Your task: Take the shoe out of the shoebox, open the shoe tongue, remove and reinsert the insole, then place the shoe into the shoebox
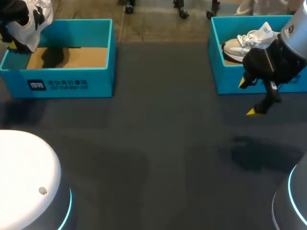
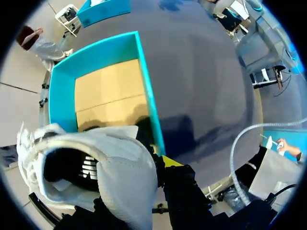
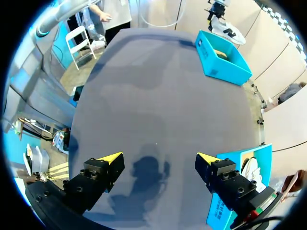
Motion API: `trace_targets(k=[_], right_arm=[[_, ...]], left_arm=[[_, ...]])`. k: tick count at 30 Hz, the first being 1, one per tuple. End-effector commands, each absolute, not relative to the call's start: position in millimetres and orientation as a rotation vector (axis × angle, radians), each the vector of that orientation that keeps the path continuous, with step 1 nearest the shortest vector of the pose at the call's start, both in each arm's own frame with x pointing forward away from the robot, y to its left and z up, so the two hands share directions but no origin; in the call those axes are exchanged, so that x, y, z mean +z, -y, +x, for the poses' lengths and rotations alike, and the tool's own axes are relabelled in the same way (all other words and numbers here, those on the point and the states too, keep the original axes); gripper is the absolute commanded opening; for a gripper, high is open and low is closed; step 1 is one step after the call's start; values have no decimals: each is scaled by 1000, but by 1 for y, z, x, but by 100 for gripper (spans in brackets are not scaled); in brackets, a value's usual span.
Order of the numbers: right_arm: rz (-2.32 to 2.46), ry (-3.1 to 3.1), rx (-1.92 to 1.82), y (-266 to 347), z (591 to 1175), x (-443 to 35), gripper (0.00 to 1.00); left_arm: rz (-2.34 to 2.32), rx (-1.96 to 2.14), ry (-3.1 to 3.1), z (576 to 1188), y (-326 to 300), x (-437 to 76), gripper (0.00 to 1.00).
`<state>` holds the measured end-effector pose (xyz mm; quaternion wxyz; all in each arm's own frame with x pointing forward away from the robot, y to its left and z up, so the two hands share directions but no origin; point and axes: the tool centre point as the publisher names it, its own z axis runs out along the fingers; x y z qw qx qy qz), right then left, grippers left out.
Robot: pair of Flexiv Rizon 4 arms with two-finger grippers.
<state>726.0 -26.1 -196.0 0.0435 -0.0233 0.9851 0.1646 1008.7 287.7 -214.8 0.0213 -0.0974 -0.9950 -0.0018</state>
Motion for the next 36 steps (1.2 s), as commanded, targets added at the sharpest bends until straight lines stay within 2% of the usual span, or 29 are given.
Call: trace_targets(k=[1, 17, 19, 21, 30, 36], right_arm=[[-71, -3012, 503, 26, 726, -197, 100], [-71, -3012, 503, 26, 726, -197, 100], [-71, -3012, 503, 26, 726, -197, 100], [-71, -3012, 503, 26, 726, -197, 100], [-71, -3012, 503, 26, 726, -197, 100], [-71, -3012, 503, 26, 726, -197, 100]], left_arm=[[-292, -8, 3063, 1020, -290, -214, 0], [-292, -8, 3063, 1020, -290, -214, 0], [-558, -187, 3024, 1008, -279, -215, 0], [-810, -191, 2962, 1004, -280, -214, 0], [-1379, -72, 2764, 1018, -303, -210, 0], [-1993, -302, 2289, 1019, -308, -210, 0]])
